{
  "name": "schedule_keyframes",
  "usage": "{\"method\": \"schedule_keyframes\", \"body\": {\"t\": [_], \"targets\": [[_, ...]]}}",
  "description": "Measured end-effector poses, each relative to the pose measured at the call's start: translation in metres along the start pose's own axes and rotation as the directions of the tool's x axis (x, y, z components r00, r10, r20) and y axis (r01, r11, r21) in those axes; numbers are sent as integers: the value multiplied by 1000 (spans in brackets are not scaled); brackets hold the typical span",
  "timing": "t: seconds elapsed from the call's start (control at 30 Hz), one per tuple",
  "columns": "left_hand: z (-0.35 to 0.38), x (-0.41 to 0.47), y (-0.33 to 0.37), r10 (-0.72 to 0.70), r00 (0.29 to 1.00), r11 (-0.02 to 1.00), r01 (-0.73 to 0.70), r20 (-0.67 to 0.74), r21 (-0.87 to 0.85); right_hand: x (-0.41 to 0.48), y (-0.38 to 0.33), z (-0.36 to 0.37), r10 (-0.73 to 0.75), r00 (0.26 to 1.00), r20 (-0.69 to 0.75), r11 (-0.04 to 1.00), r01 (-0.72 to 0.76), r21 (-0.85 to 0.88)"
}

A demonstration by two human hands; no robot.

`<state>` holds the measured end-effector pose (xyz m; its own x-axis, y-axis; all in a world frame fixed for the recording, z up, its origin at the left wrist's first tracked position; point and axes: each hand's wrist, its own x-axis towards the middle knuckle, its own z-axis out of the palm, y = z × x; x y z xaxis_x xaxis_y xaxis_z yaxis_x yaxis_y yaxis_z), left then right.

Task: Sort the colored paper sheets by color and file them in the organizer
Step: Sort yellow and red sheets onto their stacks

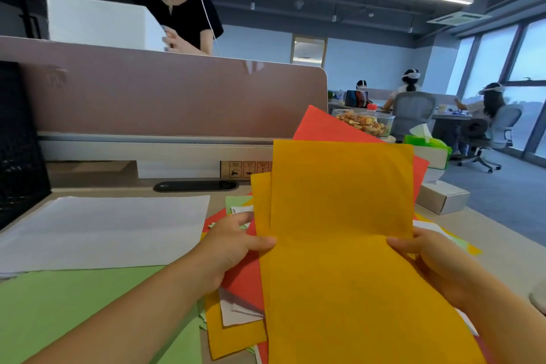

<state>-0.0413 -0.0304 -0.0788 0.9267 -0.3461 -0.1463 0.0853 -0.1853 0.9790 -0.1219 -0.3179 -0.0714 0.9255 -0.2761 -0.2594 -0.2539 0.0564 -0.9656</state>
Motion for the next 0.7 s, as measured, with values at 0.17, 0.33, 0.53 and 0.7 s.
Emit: {"method": "schedule_keyframes", "body": {"t": [0.17,0.33,0.53,0.7], "targets": [[2,-3,-7,-74,994,992,65,-83,-106,1,4,6,150,988,42,988,-148,-41],[2,0,-9,-176,982,982,172,-62,-74,6,8,-2,205,973,-108,969,-217,-117],[4,0,-10,-199,980,980,199,-27,-4,4,5,-5,209,968,-141,953,-234,-193],[4,2,-11,-201,979,979,202,-26,15,1,3,0,252,959,-131,961,-264,-86]]}}
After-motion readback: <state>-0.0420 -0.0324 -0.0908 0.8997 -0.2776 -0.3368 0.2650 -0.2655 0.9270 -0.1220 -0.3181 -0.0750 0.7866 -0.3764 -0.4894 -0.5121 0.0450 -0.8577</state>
